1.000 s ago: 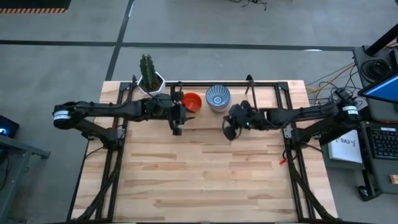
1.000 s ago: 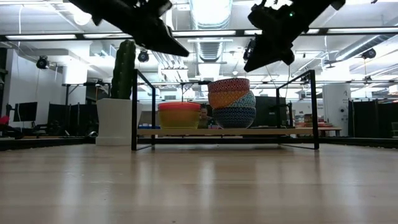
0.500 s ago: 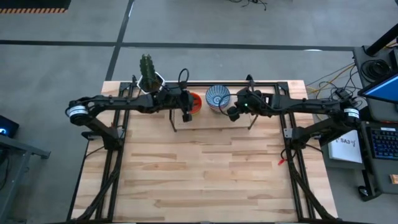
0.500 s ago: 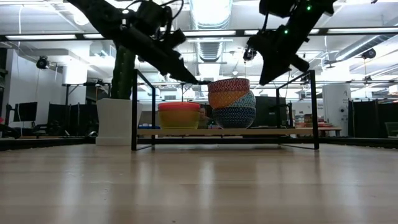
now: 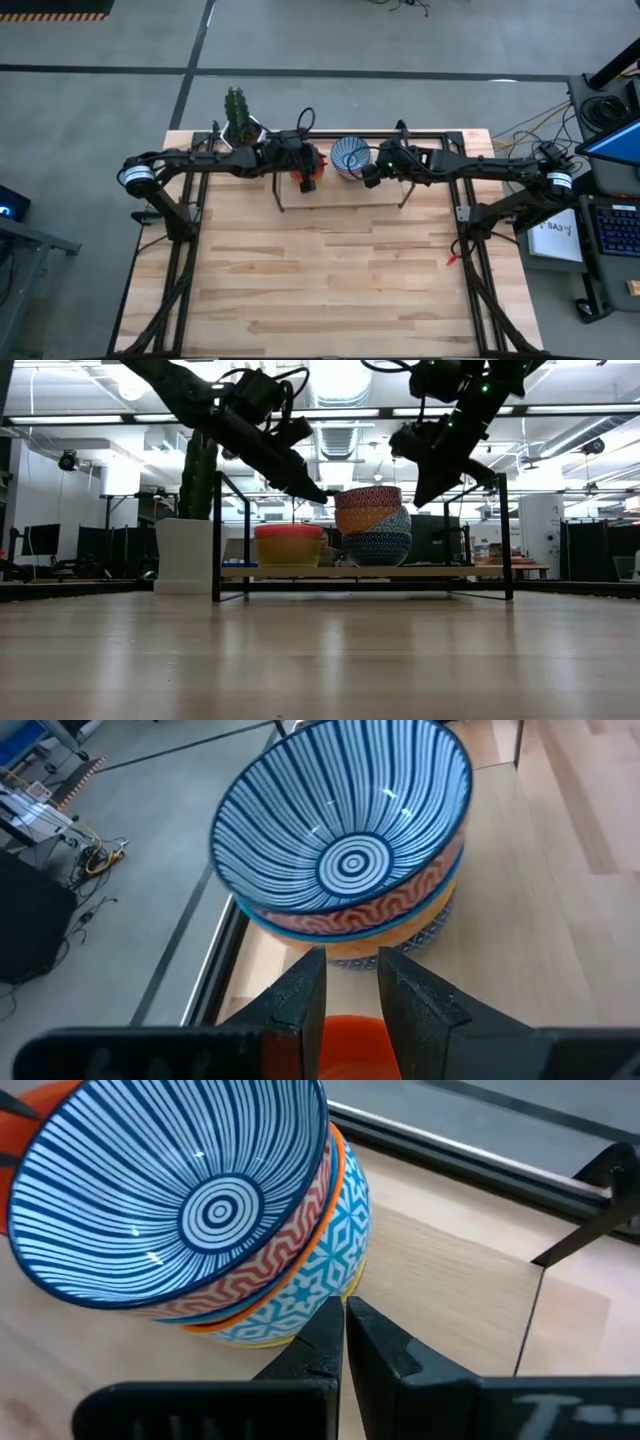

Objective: Place and stack bowls onto a shelf
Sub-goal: Adjust the right pattern bowls

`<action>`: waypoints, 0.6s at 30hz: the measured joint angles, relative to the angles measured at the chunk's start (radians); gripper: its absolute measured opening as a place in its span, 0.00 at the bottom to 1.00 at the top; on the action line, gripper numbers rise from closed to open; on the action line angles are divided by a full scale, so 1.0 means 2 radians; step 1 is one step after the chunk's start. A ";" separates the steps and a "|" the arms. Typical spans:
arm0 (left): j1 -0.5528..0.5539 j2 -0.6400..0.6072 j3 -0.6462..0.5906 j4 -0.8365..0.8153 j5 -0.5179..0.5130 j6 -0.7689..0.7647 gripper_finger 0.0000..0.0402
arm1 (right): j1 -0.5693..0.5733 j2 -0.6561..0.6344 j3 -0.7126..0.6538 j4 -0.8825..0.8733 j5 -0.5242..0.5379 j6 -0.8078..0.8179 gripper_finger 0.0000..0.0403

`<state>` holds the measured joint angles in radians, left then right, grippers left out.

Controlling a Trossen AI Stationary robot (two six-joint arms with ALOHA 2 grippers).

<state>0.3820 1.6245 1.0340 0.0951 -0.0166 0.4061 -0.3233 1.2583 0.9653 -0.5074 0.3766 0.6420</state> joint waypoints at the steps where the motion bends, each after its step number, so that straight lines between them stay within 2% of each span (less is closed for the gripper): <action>1: 0.002 0.000 0.000 0.000 0.000 0.000 0.19 | -0.001 0.000 0.000 0.000 0.004 -0.002 0.02; 18: 0.004 0.007 0.000 0.018 0.000 -0.004 0.19 | -0.005 0.013 -0.006 0.029 0.011 -0.010 0.02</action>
<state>0.3908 1.6394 1.0340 0.1314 -0.0162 0.3977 -0.3328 1.2846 0.9543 -0.4503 0.3983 0.6223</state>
